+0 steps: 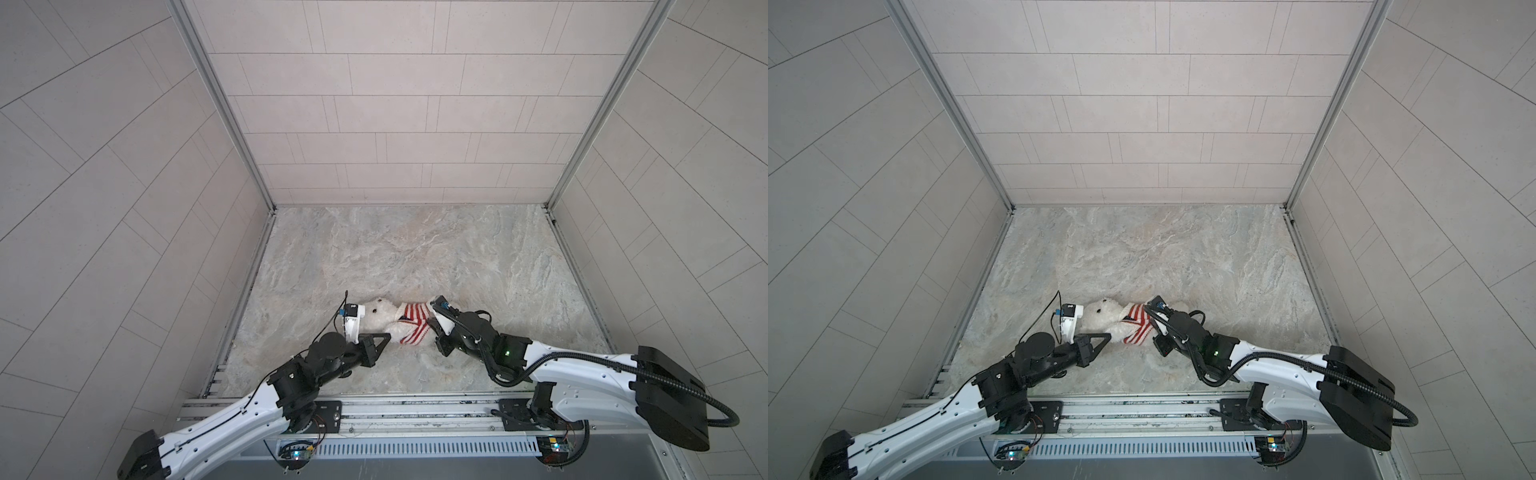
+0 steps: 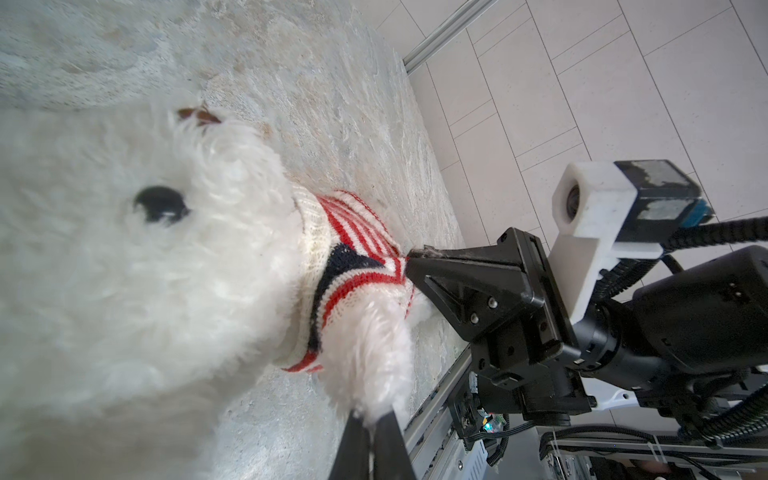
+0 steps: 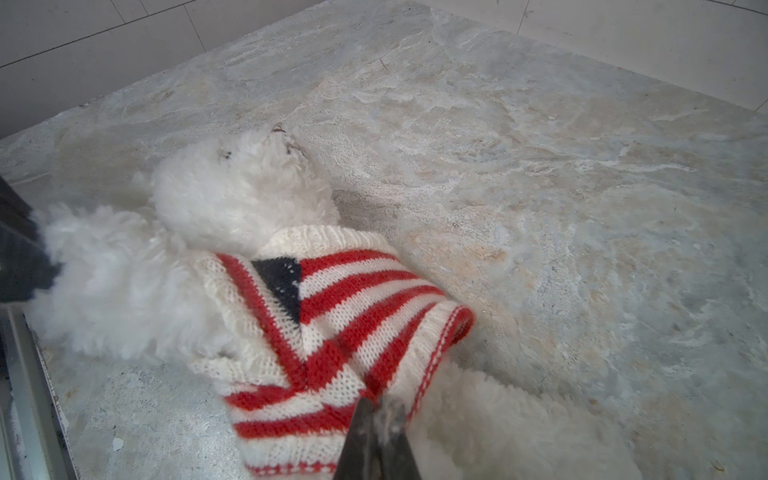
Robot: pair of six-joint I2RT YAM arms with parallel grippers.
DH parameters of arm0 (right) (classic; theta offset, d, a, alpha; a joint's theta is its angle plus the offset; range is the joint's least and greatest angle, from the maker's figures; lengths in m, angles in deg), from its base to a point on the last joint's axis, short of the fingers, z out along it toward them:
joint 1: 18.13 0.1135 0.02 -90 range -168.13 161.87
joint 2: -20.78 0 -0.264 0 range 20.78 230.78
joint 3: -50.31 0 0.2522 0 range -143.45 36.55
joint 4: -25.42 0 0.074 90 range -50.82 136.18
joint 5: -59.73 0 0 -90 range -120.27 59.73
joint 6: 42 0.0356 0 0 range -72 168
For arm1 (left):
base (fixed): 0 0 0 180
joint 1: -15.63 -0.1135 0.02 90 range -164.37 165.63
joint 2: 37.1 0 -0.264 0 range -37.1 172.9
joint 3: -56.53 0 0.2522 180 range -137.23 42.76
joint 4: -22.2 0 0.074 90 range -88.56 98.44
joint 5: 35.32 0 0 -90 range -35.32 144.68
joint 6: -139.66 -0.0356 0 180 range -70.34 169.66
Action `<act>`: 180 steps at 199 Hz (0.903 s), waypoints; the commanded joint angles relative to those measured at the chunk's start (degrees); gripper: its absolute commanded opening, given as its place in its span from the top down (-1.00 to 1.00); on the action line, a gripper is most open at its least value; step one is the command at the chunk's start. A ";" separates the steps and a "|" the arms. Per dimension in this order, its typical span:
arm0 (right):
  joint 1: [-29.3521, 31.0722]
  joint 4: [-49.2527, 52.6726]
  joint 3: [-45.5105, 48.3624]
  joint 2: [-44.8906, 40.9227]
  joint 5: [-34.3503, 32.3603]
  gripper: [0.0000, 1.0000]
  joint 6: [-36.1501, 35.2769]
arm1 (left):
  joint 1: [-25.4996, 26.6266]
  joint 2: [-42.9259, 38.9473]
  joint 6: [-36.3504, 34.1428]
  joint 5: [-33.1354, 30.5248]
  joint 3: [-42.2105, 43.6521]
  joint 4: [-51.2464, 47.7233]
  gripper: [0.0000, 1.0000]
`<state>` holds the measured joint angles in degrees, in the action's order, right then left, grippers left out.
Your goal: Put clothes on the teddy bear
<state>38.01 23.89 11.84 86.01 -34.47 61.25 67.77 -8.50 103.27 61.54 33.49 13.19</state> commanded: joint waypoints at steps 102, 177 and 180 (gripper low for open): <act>5.71 -4.96 0.79 -5.80 7.57 0.11 -10.70 | -0.56 4.01 -0.17 1.93 -0.71 7.02 1.00; 5.74 -4.72 -3.55 4.84 4.52 0.40 -11.07 | -0.55 4.49 -0.17 1.59 -0.27 10.08 1.00; 5.74 -4.81 -3.45 4.97 4.22 0.43 -11.06 | -0.55 4.55 -0.17 1.63 -0.28 10.17 1.00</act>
<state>43.38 19.45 9.46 90.08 -27.96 50.61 67.51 -4.02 103.27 63.24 33.49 19.97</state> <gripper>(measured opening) 0.329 0.058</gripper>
